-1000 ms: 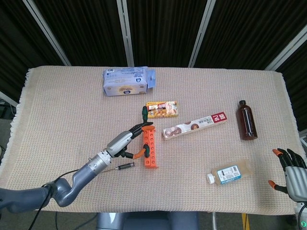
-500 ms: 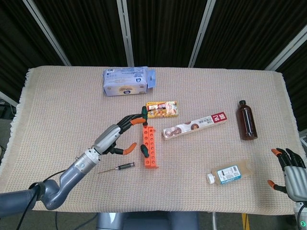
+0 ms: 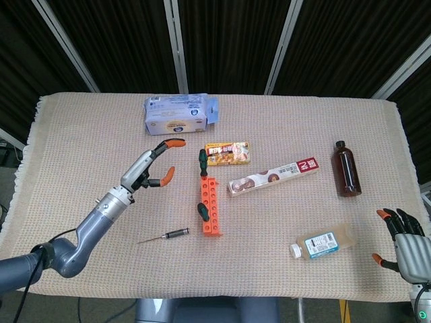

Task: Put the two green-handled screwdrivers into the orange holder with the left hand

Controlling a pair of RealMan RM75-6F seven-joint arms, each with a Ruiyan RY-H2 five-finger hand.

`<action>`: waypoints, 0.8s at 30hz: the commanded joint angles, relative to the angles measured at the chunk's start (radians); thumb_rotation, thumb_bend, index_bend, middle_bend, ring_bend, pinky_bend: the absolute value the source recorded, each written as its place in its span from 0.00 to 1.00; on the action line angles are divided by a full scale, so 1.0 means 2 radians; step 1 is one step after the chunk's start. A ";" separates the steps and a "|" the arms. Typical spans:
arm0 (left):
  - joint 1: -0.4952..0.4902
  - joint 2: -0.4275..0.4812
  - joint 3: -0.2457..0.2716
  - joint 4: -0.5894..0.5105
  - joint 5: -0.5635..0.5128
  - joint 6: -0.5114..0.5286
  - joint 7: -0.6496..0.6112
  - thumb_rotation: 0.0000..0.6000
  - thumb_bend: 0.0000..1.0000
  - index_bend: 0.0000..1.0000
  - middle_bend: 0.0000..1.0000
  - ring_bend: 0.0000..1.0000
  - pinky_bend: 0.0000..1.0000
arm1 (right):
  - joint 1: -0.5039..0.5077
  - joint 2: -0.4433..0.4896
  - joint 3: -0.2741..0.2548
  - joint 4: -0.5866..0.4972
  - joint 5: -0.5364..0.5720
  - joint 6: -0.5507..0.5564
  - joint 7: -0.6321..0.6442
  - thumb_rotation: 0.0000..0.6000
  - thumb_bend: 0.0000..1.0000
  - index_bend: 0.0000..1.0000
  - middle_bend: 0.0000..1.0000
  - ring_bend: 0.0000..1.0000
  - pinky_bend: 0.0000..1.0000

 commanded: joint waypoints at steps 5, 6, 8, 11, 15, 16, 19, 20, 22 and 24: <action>-0.047 -0.038 -0.037 0.071 -0.046 -0.082 -0.042 0.95 0.58 0.18 0.11 0.00 0.09 | -0.005 0.003 -0.001 -0.008 0.000 0.008 -0.007 1.00 0.00 0.15 0.13 0.07 0.13; -0.051 -0.042 -0.040 0.078 -0.047 -0.090 -0.049 0.95 0.58 0.18 0.12 0.00 0.10 | -0.006 0.004 -0.002 -0.009 0.000 0.009 -0.007 1.00 0.00 0.15 0.13 0.07 0.13; -0.060 -0.050 -0.048 0.090 -0.051 -0.110 -0.071 0.95 0.59 0.20 0.14 0.01 0.12 | -0.007 0.004 -0.002 -0.010 0.000 0.010 -0.008 1.00 0.00 0.15 0.13 0.07 0.13; -0.068 -0.058 -0.057 0.103 -0.050 -0.138 -0.109 0.95 0.59 0.22 0.17 0.03 0.15 | -0.008 0.005 -0.002 -0.011 0.001 0.011 -0.009 1.00 0.00 0.15 0.13 0.07 0.13; -0.076 -0.070 -0.064 0.123 -0.043 -0.159 -0.142 0.95 0.59 0.22 0.18 0.04 0.15 | -0.009 0.006 -0.002 -0.012 0.002 0.012 -0.009 1.00 0.00 0.15 0.13 0.07 0.13; -0.079 -0.074 -0.066 0.130 -0.042 -0.166 -0.151 0.95 0.59 0.22 0.18 0.04 0.15 | -0.009 0.006 -0.002 -0.012 0.002 0.012 -0.009 1.00 0.00 0.15 0.13 0.07 0.13; -0.085 -0.083 -0.071 0.145 -0.037 -0.179 -0.174 0.95 0.59 0.22 0.18 0.04 0.15 | -0.010 0.007 -0.001 -0.012 0.003 0.012 -0.009 1.00 0.00 0.15 0.13 0.07 0.13; -0.087 -0.086 -0.073 0.150 -0.036 -0.183 -0.181 0.95 0.59 0.22 0.18 0.04 0.15 | -0.010 0.007 -0.001 -0.012 0.004 0.012 -0.009 1.00 0.00 0.15 0.13 0.07 0.13; -0.090 -0.093 -0.077 0.160 -0.033 -0.191 -0.198 0.95 0.59 0.22 0.18 0.05 0.15 | -0.010 0.007 -0.001 -0.012 0.004 0.012 -0.008 1.00 0.00 0.15 0.13 0.07 0.13; -0.094 -0.098 -0.081 0.168 -0.031 -0.199 -0.213 0.95 0.59 0.22 0.18 0.05 0.16 | -0.010 0.007 -0.001 -0.012 0.005 0.011 -0.008 1.00 0.00 0.15 0.13 0.07 0.13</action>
